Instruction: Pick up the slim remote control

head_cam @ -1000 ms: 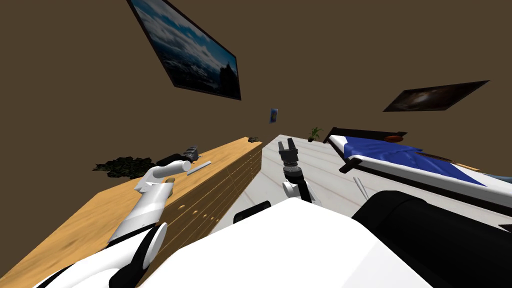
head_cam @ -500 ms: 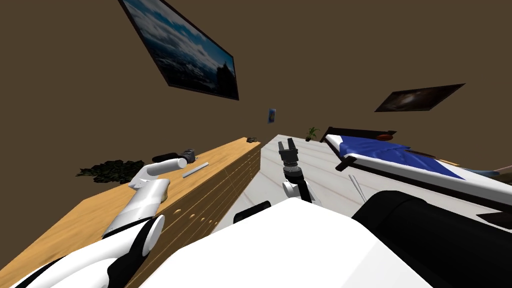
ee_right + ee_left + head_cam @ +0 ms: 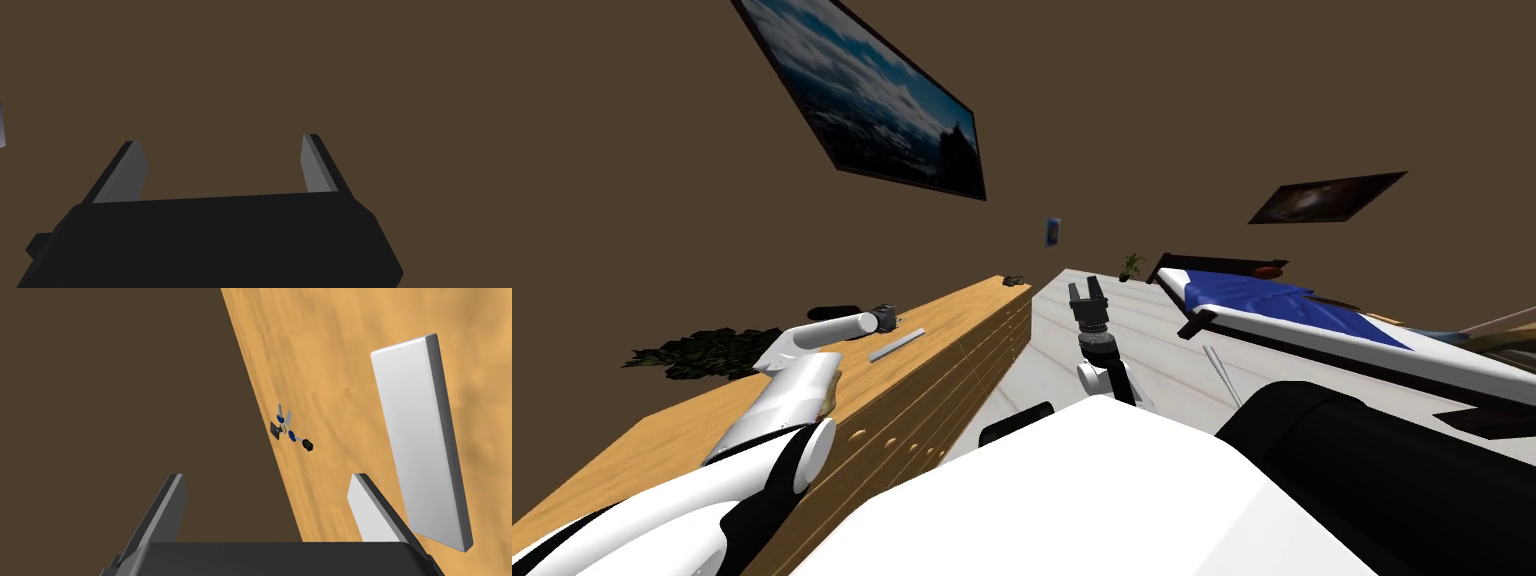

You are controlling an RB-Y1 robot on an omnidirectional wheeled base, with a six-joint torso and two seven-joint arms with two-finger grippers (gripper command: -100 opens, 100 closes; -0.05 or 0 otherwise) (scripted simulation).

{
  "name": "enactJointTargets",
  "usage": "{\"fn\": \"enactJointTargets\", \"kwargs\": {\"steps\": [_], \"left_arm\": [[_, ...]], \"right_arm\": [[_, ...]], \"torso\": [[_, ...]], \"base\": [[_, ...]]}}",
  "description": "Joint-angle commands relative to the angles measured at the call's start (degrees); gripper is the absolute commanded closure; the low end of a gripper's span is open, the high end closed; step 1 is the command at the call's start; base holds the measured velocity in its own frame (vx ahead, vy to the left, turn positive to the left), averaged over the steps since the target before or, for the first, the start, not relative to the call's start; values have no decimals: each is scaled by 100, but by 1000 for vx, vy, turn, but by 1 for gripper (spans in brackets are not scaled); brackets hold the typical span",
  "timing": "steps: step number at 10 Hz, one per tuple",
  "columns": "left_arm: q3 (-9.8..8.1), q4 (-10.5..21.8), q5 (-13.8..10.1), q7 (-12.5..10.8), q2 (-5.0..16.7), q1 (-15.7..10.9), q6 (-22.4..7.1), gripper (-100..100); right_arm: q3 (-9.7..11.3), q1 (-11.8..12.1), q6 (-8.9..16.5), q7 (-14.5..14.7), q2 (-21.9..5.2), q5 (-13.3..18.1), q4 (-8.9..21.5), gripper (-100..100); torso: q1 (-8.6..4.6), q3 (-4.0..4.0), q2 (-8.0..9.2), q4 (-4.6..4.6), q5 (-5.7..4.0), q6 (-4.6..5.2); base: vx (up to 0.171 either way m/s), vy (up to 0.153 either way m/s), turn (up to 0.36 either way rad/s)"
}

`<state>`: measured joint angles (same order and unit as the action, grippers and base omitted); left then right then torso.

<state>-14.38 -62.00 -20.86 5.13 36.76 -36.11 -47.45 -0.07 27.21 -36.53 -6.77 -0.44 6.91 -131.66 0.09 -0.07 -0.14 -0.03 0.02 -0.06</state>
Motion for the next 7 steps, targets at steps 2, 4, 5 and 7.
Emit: {"fn": "enactJointTargets", "kwargs": {"steps": [2, 4, 5, 7], "left_arm": [[-22, 268, 3, -27, 50, -99, -351, -100], [-70, 588, -15, -54, 167, -261, -713, -100], [-116, 801, -28, -81, 277, -408, -910, -100], [-116, 954, -28, -81, 277, -408, -1065, -100]], "right_arm": [[0, 0, 0, 0, 0, 0, 0, 0], [0, 0, 0, 0, 0, 0, 0, 0], [0, 0, 0, 0, 0, 0, 0, 0], [0, 0, 0, 0, 0, 0, 0, 0]], "torso": [[0, -1, 0, -1, 1, -1], [-2, 1, 3, 1, 0, 1], [2, 0, 2, -1, 2, -2], [4, -4, -6, -3, 3, -2]], "base": [[28, 8, -22], [34, 11, -60], [60, 21, -63], [37, 15, -21]]}}
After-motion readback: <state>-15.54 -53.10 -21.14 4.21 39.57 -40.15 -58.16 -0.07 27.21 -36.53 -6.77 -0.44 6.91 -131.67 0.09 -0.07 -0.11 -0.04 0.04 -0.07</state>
